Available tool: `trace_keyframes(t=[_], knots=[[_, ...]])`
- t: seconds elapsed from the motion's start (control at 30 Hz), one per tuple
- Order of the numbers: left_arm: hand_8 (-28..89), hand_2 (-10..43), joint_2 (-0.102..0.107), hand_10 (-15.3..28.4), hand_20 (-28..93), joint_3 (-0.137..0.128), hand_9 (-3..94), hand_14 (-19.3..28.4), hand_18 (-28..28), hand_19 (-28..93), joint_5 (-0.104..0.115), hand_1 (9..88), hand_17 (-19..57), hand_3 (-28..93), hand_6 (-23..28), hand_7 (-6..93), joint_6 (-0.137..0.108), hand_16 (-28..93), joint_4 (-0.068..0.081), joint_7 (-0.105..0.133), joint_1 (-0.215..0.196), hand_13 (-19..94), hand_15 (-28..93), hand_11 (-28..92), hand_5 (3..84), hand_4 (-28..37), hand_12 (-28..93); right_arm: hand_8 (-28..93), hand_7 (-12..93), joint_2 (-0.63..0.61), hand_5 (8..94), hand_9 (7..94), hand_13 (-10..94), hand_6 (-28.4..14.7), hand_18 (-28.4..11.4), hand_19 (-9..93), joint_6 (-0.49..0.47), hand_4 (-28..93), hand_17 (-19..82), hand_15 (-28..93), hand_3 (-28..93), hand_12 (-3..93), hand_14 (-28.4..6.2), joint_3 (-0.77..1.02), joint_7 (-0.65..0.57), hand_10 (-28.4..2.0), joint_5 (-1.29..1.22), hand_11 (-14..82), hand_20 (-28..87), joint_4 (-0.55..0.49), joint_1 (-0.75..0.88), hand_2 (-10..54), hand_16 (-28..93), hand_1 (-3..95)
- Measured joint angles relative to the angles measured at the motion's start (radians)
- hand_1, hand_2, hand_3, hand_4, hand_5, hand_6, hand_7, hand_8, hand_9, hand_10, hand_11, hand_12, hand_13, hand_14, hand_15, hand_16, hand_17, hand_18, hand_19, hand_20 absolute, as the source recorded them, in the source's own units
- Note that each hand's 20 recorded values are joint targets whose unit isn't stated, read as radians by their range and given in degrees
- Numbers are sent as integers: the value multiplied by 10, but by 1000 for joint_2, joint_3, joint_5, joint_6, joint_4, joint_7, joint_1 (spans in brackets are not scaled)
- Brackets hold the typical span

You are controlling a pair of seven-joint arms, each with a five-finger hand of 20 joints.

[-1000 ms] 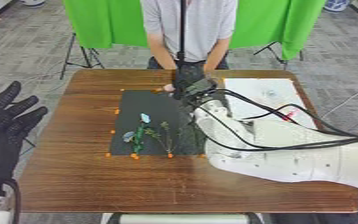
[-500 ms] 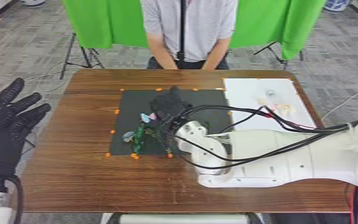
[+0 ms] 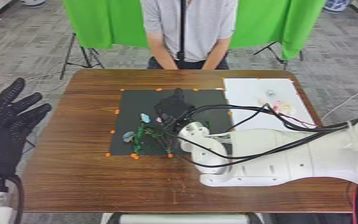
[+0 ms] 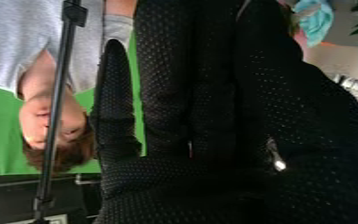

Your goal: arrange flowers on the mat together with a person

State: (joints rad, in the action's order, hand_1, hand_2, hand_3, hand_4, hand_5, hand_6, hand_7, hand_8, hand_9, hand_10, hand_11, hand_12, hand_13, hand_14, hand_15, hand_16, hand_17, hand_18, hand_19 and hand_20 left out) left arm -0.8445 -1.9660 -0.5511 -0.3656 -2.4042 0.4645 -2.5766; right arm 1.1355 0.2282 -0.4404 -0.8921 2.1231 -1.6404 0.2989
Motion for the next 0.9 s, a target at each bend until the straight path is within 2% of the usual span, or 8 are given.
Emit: trace_keyframes(t=[0.3, 0.9], knots=[[-90, 72, -9, 156, 198, 2, 313, 219, 200, 419, -8, 219, -93, 745, 46, 118, 4, -49, 2, -19, 14, 221, 487, 208, 321, -256, 132, -32, 163, 2, 733, 849, 713, 51, -190, 748, -33, -283, 198, 484, 666, 332, -44, -11, 4, -76, 9, 86, 111, -10, -14, -95, 289, 536], [-90, 71, -11, 157, 198, 3, 313, 220, 200, 420, -9, 221, -93, 747, 47, 118, 5, -51, 4, -22, 14, 221, 489, 208, 320, -253, 133, -57, 160, 15, 695, 827, 695, 48, -197, 734, -60, -283, 183, 509, 678, 310, -57, -9, 5, -80, 6, 119, 140, -30, -35, -95, 266, 517]])
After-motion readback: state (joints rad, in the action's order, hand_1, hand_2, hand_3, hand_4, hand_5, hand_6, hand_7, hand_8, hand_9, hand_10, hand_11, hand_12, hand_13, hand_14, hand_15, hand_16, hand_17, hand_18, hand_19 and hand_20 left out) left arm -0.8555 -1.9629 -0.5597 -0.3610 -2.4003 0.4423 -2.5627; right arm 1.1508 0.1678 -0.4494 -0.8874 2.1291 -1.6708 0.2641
